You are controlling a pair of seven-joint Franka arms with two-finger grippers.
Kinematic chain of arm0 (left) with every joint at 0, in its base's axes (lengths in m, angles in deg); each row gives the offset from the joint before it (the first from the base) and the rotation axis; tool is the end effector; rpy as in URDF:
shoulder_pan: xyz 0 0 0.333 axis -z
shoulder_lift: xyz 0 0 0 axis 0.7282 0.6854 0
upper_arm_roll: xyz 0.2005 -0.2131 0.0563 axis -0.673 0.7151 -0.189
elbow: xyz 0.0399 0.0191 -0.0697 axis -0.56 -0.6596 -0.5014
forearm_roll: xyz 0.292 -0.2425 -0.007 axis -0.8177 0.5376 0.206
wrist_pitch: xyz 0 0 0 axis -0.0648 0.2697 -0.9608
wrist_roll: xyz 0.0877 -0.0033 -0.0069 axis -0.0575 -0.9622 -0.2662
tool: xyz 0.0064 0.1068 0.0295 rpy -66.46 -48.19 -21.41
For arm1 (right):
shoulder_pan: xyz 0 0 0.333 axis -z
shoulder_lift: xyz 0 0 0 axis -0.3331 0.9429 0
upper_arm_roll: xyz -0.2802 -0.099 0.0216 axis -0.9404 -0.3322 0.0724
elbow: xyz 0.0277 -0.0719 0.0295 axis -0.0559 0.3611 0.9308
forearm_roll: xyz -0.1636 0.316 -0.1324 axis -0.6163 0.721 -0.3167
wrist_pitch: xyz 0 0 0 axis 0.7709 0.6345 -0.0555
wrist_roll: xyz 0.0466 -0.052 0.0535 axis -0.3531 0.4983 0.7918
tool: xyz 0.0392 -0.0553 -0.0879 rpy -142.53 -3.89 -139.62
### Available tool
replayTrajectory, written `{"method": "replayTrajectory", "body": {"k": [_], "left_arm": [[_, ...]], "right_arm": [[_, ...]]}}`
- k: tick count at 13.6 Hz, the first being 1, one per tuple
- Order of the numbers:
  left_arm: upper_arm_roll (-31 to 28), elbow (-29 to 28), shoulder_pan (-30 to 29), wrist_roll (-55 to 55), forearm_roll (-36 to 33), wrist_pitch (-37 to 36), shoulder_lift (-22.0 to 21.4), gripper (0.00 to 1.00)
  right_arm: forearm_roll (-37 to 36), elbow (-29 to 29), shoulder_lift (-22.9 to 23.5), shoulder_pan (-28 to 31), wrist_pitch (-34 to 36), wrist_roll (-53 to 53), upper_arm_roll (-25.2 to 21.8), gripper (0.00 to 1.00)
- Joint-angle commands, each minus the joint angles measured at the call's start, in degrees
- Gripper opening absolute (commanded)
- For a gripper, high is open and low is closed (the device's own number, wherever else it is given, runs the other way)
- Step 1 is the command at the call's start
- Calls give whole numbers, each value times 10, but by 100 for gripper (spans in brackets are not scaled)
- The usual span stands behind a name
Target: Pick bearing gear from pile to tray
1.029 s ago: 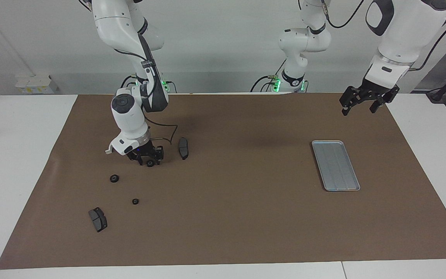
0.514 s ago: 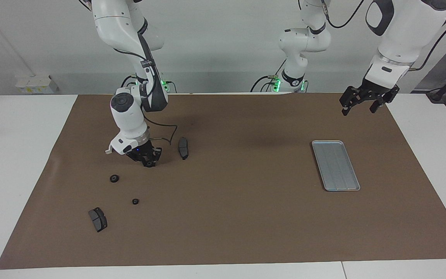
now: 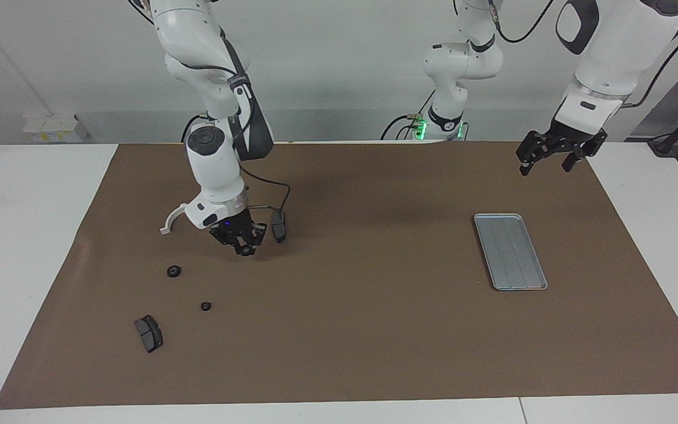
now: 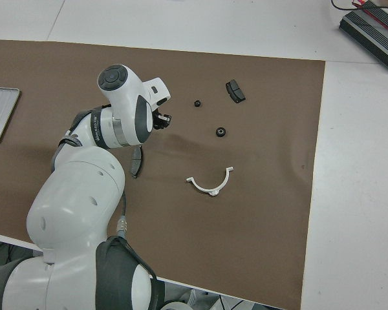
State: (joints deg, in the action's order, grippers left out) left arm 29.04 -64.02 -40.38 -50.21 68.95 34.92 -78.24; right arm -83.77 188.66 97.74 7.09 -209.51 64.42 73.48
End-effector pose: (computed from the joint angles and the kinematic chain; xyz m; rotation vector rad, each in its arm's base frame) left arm 0.5495 -0.0432 0.5960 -3.1233 -0.0090 -0.0563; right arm 0.5621 0.1692 0.3436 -3.0708 0.1787 -0.2418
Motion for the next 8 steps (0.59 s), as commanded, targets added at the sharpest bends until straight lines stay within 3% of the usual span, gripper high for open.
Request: {"method": "replayTrajectory", "body": {"k": [1,3,8], "left_arm": [[1,-20,-2,-2,-8,8,-16,100],[0,-20,-2,-2,-8,8,-16,100],[1,-20,0,2,-8,-3,-17,100]], "right_arm": [[-9,-53,33,-52,19,-81,0,0],[-10,-112,62,-89,48,-140,0,0],[-38,-317,199,-179,121,-248,-1,0]]}}
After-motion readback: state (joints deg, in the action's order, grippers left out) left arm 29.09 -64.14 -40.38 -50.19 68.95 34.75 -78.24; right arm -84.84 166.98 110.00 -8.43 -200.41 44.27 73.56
